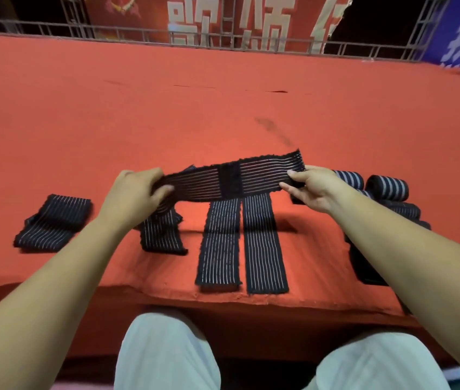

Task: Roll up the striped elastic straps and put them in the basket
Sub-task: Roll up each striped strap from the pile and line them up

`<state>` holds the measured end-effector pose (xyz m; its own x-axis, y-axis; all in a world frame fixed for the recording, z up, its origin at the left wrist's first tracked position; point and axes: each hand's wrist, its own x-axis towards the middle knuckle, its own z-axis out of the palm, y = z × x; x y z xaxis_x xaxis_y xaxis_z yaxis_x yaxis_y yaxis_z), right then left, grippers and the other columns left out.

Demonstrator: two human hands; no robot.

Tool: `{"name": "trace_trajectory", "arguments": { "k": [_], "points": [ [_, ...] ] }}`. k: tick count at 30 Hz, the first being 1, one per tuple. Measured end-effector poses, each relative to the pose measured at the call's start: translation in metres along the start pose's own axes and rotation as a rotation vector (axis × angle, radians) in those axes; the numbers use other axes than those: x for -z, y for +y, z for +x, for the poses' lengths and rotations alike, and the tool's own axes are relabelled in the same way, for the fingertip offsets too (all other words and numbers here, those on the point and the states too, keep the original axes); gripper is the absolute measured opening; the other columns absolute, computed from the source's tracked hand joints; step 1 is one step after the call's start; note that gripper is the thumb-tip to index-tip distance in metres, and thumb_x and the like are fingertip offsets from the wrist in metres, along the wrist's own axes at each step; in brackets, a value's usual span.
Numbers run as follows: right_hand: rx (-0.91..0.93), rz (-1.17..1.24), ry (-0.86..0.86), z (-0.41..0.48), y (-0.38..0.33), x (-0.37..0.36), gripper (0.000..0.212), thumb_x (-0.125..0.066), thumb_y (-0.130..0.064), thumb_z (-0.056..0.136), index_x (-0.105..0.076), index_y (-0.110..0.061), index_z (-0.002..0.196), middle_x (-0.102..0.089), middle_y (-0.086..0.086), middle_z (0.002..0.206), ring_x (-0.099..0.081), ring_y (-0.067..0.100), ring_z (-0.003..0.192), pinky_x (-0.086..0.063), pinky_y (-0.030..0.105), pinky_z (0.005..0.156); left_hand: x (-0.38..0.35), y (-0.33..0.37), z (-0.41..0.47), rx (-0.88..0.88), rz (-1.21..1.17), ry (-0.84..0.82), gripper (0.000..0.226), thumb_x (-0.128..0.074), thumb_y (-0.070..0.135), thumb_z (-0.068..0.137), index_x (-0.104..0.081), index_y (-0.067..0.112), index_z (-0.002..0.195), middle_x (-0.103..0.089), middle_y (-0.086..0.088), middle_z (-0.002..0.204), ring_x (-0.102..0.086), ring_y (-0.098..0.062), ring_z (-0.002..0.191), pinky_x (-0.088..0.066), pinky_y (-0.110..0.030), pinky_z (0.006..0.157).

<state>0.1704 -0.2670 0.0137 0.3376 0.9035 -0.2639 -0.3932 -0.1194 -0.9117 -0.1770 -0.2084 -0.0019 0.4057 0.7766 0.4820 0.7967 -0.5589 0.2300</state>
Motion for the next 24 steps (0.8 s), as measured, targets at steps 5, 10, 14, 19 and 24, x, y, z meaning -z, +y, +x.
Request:
{"name": "trace_trajectory", "arguments": {
  "k": [5, 10, 14, 19, 24],
  "points": [
    [0.043, 0.120, 0.051, 0.013, -0.001, 0.000, 0.013, -0.051, 0.011, 0.096, -0.061, 0.004, 0.100, -0.068, 0.014, 0.102, -0.066, 0.026, 0.099, -0.063, 0.032, 0.066, 0.022, 0.025, 0.013, 0.134, -0.211, 0.072, 0.033, -0.064, 0.031, 0.094, -0.044, 0.015, 0.072, -0.050, -0.004, 0.059, -0.049, -0.029, 0.061, -0.033, -0.038, 0.053],
    [0.094, -0.294, 0.244, 0.020, -0.006, 0.009, 0.009, -0.062, -0.008, 0.097, -0.055, -0.012, 0.101, -0.065, 0.009, 0.083, -0.065, 0.015, 0.055, -0.053, 0.024, 0.043, 0.030, 0.049, 0.009, 0.298, -0.968, -0.253, 0.017, -0.071, 0.024, 0.088, -0.062, 0.011, 0.080, -0.063, 0.000, 0.066, -0.058, -0.010, 0.054, -0.046, -0.024, 0.052],
    [0.172, -0.453, 0.326, 0.034, -0.005, 0.016, 0.015, -0.064, -0.008, 0.095, -0.050, -0.013, 0.096, -0.057, 0.012, 0.077, -0.048, 0.007, 0.030, -0.035, 0.016, 0.032, 0.011, 0.047, -0.009, 0.460, -1.248, -0.656, 0.034, -0.077, 0.016, 0.079, -0.068, 0.002, 0.109, -0.071, -0.018, 0.096, -0.069, -0.020, 0.069, -0.059, -0.029, 0.059],
    [0.287, -0.389, 0.371, 0.042, -0.012, 0.011, 0.016, -0.058, -0.006, 0.098, -0.052, -0.012, 0.084, -0.064, 0.019, 0.089, -0.069, 0.017, 0.053, -0.058, 0.028, 0.051, -0.022, 0.057, -0.037, 0.463, -1.126, -0.872, 0.036, -0.078, 0.019, 0.083, -0.067, 0.002, 0.113, -0.069, -0.025, 0.099, -0.065, -0.029, 0.074, -0.059, -0.040, 0.070],
    [0.478, -0.593, 0.436, 0.055, -0.024, -0.001, 0.017, -0.065, -0.014, 0.088, -0.059, -0.021, 0.074, -0.069, 0.008, 0.081, -0.072, 0.030, 0.082, -0.060, 0.051, 0.078, -0.051, 0.092, -0.051, 0.452, -1.053, -0.808, 0.016, -0.063, 0.011, 0.097, -0.060, 0.002, 0.109, -0.063, -0.009, 0.079, -0.059, -0.014, 0.054, -0.049, -0.022, 0.045]
  ]
}}
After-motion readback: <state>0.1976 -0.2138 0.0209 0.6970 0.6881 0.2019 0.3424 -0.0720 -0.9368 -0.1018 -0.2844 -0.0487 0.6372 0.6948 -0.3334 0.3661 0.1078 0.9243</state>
